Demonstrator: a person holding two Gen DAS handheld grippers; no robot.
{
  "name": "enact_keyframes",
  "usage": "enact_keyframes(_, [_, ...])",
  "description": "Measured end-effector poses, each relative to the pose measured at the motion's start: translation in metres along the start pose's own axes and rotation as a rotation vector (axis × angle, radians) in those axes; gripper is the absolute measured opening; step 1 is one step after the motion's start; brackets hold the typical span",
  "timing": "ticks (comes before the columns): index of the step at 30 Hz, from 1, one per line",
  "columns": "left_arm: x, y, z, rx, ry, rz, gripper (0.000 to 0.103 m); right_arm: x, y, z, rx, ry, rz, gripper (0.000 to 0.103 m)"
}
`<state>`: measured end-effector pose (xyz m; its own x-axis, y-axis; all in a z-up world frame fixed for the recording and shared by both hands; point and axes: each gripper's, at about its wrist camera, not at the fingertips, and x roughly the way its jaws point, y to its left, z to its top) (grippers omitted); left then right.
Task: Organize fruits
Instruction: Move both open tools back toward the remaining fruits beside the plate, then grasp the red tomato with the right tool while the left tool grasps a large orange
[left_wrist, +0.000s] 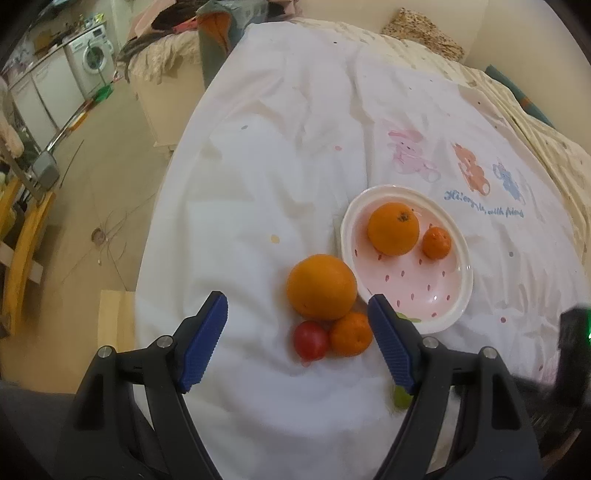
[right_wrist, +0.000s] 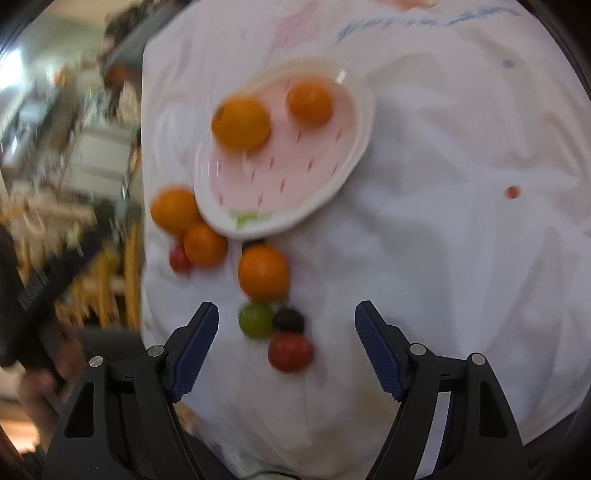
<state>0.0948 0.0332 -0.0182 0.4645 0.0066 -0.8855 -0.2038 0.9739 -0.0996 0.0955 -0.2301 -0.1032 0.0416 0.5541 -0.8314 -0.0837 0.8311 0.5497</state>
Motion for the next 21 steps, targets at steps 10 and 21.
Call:
enact_keyframes(10, [0.006, 0.003, 0.004, -0.031, 0.013, 0.006, 0.076, 0.036, 0.051, -0.034, -0.386, 0.11, -0.247, 0.058])
enact_keyframes(21, [0.009, 0.015, 0.006, -0.073, 0.029, 0.018, 0.075, 0.016, 0.043, -0.028, -0.384, 0.077, -0.236, 0.035])
